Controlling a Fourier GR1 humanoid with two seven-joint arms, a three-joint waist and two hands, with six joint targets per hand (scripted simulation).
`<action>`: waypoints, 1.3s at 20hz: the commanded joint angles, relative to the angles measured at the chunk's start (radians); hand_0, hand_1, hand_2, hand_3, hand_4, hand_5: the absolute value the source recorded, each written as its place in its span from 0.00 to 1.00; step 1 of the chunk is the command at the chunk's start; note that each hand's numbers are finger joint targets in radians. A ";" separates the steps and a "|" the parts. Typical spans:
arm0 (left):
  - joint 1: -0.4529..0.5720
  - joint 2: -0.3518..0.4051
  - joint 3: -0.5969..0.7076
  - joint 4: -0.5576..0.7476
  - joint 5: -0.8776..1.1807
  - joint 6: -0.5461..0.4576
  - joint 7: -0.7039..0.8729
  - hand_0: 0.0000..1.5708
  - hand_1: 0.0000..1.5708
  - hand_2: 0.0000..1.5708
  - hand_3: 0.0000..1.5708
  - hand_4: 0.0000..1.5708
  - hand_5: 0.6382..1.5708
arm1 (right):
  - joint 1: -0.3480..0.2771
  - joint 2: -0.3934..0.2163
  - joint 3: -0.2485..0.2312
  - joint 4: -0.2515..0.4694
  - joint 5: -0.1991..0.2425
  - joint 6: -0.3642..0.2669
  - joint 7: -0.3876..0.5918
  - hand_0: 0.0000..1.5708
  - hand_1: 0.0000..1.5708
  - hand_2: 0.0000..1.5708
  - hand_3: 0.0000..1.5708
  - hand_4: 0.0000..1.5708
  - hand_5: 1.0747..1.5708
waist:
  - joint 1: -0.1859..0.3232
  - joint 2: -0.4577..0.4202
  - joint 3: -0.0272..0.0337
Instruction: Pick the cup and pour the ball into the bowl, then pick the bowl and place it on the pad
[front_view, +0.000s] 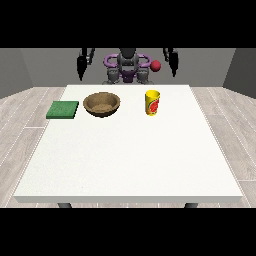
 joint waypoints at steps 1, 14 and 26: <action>-0.004 0.025 0.008 -0.057 0.001 -0.004 0.039 0.00 0.00 0.00 0.00 0.00 0.96 | -0.004 -0.019 -0.003 -0.057 -0.007 0.008 0.037 0.00 0.00 0.00 0.00 0.39 0.98 | 0.000 -0.147 -0.0108; -0.064 -0.086 -0.192 -0.315 0.055 0.222 0.450 0.00 0.00 0.00 0.00 0.00 0.96 | -0.030 -0.092 -0.155 -0.191 -0.216 0.063 0.284 0.00 0.00 0.00 0.00 0.35 0.98 | 0.000 -0.188 -0.0207; -0.220 -0.078 -0.093 -0.101 0.033 0.191 0.072 0.00 0.00 0.00 0.00 0.00 0.93 | -0.145 -0.083 -0.160 -0.129 -0.198 0.110 0.054 0.00 0.00 0.00 0.00 0.19 1.00 | -0.044 0.122 -0.0212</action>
